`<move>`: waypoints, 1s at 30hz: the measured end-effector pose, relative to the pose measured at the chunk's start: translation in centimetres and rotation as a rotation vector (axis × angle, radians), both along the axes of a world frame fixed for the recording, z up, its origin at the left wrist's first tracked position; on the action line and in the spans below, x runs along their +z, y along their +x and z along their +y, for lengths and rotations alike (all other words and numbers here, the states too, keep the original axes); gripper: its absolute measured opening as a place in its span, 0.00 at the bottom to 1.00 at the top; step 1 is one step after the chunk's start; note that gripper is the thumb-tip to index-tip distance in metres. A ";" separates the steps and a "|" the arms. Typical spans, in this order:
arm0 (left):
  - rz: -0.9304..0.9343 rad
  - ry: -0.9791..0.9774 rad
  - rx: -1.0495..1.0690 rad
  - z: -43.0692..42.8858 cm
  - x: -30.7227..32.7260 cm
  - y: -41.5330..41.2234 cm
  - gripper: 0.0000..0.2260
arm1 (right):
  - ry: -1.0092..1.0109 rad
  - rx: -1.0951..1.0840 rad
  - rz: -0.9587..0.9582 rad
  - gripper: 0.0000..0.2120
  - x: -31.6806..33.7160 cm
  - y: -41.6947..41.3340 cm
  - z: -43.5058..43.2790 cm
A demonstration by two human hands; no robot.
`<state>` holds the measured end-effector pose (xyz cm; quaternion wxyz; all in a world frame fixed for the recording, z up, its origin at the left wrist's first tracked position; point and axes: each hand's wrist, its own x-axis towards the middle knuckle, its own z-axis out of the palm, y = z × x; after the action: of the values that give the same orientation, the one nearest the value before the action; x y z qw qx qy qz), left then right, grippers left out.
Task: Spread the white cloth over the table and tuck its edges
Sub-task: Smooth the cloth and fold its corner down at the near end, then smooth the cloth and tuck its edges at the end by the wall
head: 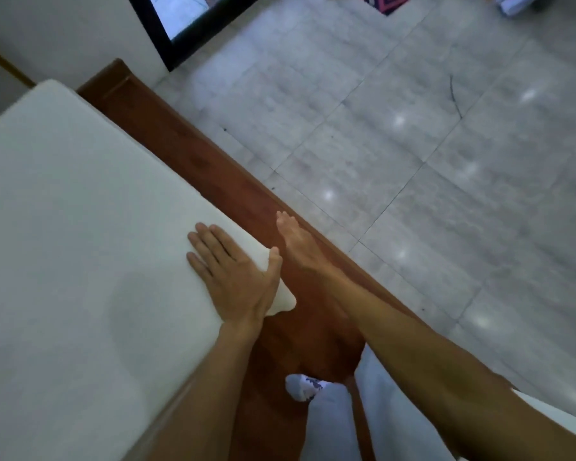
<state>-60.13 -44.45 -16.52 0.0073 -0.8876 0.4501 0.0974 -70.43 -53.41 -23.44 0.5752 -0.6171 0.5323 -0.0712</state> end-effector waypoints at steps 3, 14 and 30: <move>0.045 -0.029 -0.083 1.4 0.3 1.1 0.44 | -0.134 0.061 -0.029 0.28 3.0 0.0 0.9; -0.049 -0.039 -0.036 13.3 -0.2 6.2 0.29 | -0.947 0.707 0.166 0.30 5.1 6.2 7.8; 0.043 -0.162 0.040 22.1 0.1 13.0 0.29 | -1.039 0.860 0.182 0.29 5.2 12.7 13.7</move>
<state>-47.18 -22.36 -16.44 -0.0759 -0.8919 0.4387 0.0800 -57.76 -39.69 -18.28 0.1345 -0.9735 0.1826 -0.0305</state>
